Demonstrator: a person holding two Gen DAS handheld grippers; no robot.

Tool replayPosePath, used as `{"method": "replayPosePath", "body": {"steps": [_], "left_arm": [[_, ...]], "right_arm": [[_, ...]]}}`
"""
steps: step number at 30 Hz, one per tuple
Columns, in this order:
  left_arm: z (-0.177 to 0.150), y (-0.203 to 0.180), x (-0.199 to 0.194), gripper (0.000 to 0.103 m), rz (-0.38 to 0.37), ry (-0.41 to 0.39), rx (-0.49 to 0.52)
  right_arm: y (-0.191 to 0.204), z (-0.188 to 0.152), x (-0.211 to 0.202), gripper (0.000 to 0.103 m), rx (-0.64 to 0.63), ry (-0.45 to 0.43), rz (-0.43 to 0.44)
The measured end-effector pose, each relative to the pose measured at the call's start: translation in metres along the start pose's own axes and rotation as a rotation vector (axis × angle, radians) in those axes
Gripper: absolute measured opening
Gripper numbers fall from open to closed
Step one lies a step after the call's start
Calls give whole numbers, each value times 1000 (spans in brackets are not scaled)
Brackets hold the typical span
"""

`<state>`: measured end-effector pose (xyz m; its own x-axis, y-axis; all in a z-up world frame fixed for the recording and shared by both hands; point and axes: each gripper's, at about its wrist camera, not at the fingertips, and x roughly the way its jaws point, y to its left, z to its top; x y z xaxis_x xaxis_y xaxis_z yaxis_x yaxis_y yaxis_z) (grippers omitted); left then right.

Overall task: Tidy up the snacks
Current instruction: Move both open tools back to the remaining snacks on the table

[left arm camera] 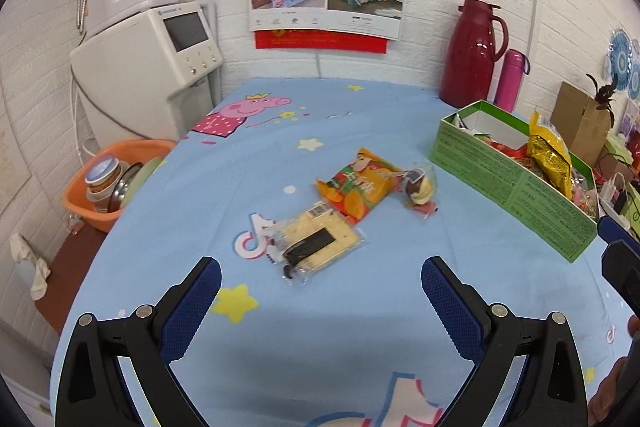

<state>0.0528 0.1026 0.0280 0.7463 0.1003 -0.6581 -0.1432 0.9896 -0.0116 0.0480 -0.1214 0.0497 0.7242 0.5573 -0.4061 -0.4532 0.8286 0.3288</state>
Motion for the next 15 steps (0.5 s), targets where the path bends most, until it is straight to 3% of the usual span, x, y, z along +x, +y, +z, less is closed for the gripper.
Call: {"method": "replayPosePath", "body": {"steps": [12,15], "left_arm": [[-7,68,31,102,47,58,-85],[-7,88,36,102,21,75,-130]], "right_arm": [[17,-1,61,102,17,72,58],[19,2,87,102,8,150,111]]}}
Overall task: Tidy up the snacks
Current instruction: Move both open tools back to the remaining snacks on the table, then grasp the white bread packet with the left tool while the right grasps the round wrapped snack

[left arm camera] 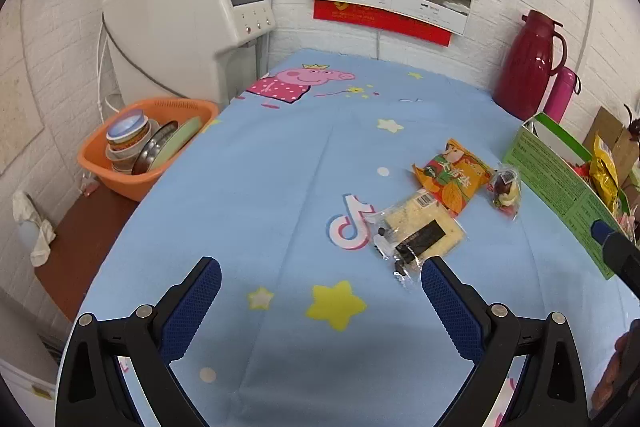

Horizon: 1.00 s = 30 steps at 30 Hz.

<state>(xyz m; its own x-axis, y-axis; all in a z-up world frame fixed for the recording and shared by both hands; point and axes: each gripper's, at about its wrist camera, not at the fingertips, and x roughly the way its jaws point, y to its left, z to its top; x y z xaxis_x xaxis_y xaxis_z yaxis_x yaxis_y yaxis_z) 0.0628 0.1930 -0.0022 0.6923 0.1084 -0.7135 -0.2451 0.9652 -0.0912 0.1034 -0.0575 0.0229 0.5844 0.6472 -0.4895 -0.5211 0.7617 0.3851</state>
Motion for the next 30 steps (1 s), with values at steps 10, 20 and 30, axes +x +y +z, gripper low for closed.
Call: {"method": "replayPosePath", "body": {"steps": [10,20,30], "left_arm": [[25,-21,21,100,-266,64,142],[26,-70,53,98,-219,49,434],[27,-76,97,95,-252,203,436]], "right_arm": [[-10,4,43,102,7,109,-35],[-38,27,66,102,-90,150,-210],[-57,30,111,51,-134,263,-219]]}}
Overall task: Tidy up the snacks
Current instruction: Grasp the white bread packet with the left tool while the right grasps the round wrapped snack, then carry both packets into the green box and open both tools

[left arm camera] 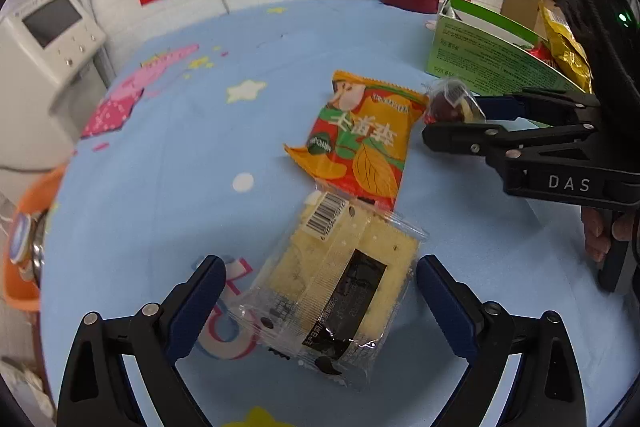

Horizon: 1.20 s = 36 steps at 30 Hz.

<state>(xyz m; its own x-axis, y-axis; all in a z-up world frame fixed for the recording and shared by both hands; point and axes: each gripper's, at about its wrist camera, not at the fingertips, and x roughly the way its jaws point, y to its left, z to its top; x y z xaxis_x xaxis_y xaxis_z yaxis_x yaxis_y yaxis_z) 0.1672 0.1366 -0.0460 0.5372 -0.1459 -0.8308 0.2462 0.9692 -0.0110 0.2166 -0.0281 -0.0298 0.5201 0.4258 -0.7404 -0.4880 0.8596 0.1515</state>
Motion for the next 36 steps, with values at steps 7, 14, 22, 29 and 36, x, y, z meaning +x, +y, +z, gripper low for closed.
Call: {"method": "replayPosePath", "body": {"steps": [7,14,22,29,36], "left_arm": [[-4,-8,-11,62,26,-28,-33],[-12,-19,-17,61,48,-28,-88],[-13,-34,-26,61,59,-40,-104],[-7,-58,-32,61,53,-47,-77],[6,-81,-42,61,19,-76,-83]], "right_arm": [[0,-13,-26,48,28,-49,46],[9,-26,-56,48,36,-91,78],[6,-40,-83,48,59,-131,86],[-6,-52,-105,48,89,-167,87],[-27,-65,-126,48,139,-205,76]]}}
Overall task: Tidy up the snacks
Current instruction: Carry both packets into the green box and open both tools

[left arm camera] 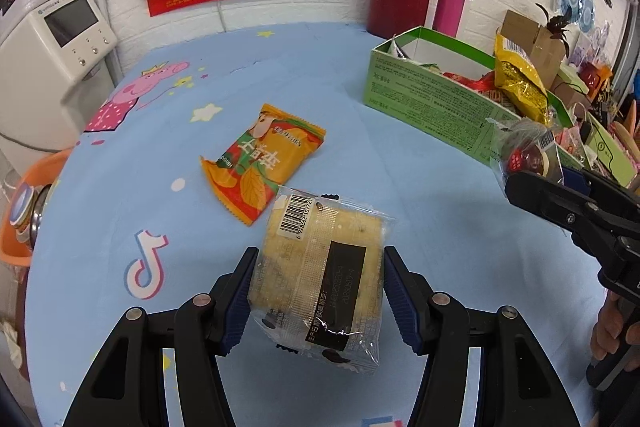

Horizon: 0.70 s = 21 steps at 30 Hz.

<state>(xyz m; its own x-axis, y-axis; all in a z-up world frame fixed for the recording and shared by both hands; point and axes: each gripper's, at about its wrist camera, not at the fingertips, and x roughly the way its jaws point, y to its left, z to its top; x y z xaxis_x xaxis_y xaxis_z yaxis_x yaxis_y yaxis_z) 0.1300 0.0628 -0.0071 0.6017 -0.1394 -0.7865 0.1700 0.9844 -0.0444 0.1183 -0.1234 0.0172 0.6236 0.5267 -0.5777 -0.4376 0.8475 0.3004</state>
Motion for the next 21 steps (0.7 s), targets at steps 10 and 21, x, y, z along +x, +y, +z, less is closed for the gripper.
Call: {"method": "replayPosePath", "body": {"steps": [10,21], "left_arm": [[65,-43,-29,61,-76,-130,9],[154,-86,20,61,-102,-165,-15]], "right_arm": [[-41,22,-51,48,72,-141,-51],[-128,68,-72,48,196,-230,-226]]}}
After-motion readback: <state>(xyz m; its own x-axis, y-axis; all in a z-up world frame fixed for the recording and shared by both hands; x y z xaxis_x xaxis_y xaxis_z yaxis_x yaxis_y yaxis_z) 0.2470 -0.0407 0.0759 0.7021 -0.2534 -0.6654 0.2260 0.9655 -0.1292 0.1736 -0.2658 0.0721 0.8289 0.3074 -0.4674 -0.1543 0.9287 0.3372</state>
